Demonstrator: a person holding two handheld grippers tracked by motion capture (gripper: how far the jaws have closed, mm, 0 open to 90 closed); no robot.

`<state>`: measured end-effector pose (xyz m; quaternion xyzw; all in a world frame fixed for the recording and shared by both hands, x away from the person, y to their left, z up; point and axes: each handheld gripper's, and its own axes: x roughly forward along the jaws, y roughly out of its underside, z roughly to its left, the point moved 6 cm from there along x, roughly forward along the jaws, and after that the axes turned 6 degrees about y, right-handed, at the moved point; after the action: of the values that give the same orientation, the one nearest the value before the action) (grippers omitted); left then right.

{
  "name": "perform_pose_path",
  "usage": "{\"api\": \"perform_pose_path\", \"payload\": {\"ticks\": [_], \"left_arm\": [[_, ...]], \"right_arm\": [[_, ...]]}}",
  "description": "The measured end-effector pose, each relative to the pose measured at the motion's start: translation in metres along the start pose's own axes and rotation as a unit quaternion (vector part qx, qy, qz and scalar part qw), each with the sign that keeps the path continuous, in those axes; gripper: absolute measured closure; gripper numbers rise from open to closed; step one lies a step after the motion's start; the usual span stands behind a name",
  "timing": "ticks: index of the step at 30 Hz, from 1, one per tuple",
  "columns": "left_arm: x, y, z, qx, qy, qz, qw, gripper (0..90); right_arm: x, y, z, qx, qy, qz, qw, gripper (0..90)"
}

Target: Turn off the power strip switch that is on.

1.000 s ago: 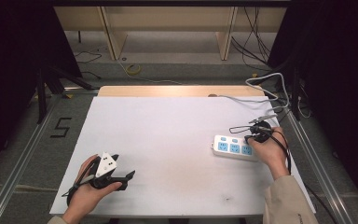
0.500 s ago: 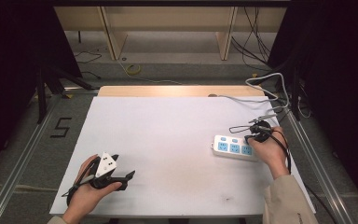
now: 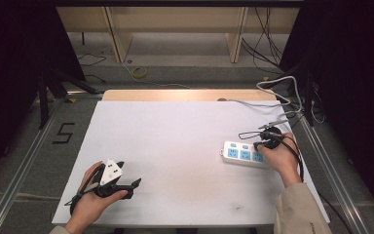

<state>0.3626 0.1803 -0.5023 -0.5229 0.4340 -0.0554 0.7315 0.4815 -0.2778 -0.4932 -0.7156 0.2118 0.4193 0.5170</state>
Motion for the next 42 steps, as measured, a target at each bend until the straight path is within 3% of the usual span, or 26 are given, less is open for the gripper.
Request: {"api": "perform_pose_path", "payload": {"ticks": [4, 6, 10, 23, 42], "left_arm": [[-0.0008, 0.0003, 0.0003, -0.002, -0.001, -0.002, 1.0000, 17.6], [-0.0012, 0.0006, 0.0008, -0.001, -0.001, -0.001, 1.0000, 17.6], [0.0002, 0.0002, 0.0007, -0.003, 0.000, -0.003, 1.0000, 17.6], [0.0001, 0.0001, 0.0001, -0.001, 0.001, -0.001, 1.0000, 17.6], [0.0004, -0.0004, -0.0007, 0.001, 0.000, -0.001, 1.0000, 17.6]], "right_arm": [[0.0010, -0.0022, 0.0039, -0.018, 0.019, 0.005, 0.9996, 90.0], [0.0009, -0.0022, 0.0034, -0.012, 0.015, 0.005, 0.9998, 90.0], [-0.0017, -0.0019, 0.0007, -0.019, 0.030, 0.012, 0.9993, 90.0], [-0.0027, -0.0003, -0.0021, -0.004, 0.029, 0.023, 0.9993, 90.0], [-0.0011, -0.0008, -0.0022, -0.010, 0.029, 0.034, 0.9990, 90.0]]}}
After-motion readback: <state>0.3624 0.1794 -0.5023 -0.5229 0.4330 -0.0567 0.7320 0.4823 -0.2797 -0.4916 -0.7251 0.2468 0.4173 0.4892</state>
